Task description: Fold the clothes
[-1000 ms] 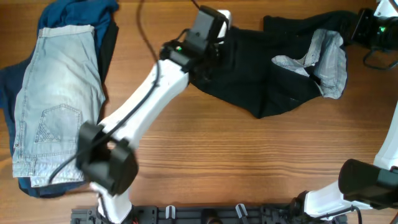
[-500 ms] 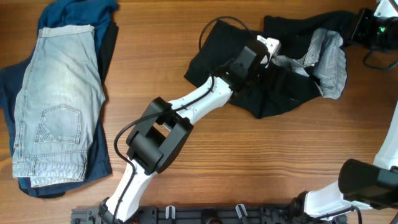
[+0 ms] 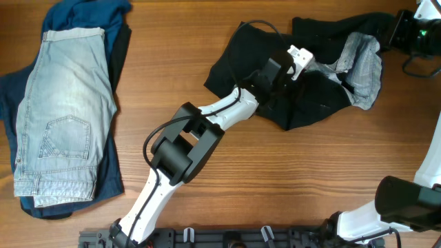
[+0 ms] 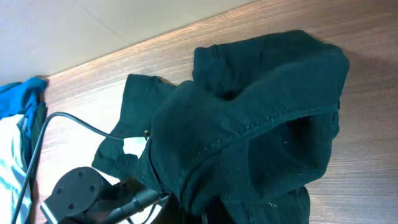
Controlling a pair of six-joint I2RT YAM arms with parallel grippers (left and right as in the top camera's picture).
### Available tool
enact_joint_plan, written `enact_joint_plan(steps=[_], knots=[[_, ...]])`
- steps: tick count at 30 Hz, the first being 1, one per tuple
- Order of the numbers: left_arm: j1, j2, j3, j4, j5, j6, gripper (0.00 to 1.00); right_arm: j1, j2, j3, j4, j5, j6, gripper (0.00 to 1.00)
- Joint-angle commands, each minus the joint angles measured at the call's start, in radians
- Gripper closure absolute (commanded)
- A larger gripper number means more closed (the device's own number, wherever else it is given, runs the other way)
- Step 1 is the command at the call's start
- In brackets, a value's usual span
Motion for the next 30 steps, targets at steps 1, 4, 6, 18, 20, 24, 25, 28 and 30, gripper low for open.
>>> enact_joint_plan(steps=[1,4,6,18,20,24,25,28,30], knots=[[0.039,-0.089,0.006,-0.053,-0.016,-0.063,0.96,-0.008,-0.006,0.019,0.014,0.006,-0.018,0.95],[0.1,-0.283,0.006,-0.246,-0.107,-0.08,0.96,-0.008,-0.006,0.019,0.029,0.017,-0.018,0.95],[0.133,-0.399,0.006,-0.32,-0.142,-0.078,0.96,-0.008,-0.004,0.019,0.029,0.017,-0.019,0.95],[0.223,-1.004,0.006,-0.631,-0.66,0.167,0.96,-0.028,-0.056,0.103,-0.036,-0.011,-0.017,0.96],[0.223,-1.091,0.006,-0.672,-0.661,0.166,0.96,-0.044,-0.107,0.134,-0.054,-0.011,-0.017,0.96],[0.195,-1.233,0.006,-0.764,-0.66,0.158,0.96,-0.046,-0.251,0.146,-0.08,-0.011,-0.017,0.96],[0.177,-1.26,0.006,-0.766,-0.661,0.159,0.96,-0.046,-0.283,0.146,-0.087,-0.01,-0.017,0.96],[0.131,-1.333,0.006,-0.785,-0.661,0.159,0.96,-0.046,-0.383,0.146,-0.121,0.027,-0.018,0.96],[0.127,-1.384,0.006,-0.828,-0.661,0.159,0.96,-0.046,-0.421,0.146,-0.137,0.037,-0.017,0.96]])
